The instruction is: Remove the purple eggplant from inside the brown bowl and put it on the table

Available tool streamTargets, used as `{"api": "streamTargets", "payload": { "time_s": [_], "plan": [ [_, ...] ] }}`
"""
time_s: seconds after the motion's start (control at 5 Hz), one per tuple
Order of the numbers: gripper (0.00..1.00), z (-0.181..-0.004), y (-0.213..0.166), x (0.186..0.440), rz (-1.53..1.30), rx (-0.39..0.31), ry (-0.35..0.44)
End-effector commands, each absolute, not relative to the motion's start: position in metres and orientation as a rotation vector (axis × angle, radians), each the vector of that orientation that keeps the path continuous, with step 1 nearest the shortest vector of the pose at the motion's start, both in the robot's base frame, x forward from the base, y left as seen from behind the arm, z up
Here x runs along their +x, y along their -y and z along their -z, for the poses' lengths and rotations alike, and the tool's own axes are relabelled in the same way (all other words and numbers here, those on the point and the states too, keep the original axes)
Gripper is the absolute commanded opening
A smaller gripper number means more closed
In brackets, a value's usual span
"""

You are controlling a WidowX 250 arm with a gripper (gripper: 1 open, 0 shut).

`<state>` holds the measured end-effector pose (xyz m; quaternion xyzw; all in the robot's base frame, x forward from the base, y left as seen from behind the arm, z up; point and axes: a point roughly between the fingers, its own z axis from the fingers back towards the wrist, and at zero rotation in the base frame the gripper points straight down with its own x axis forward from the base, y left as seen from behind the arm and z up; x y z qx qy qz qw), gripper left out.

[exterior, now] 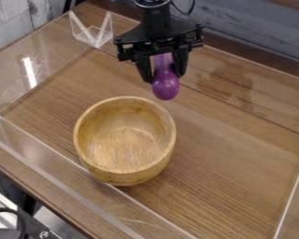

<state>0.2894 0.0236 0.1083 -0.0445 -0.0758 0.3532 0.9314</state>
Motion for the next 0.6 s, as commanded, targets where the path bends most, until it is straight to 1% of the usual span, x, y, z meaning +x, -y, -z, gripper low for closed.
{"api": "streamTargets", "payload": {
  "time_s": [0.0, 0.4],
  "plan": [
    [0.00, -0.1230, -0.0266, 0.2997, -0.732, -0.099, 0.214],
    [0.00, -0.1217, -0.0264, 0.3010, -0.749, -0.097, 0.211]
  ]
}}
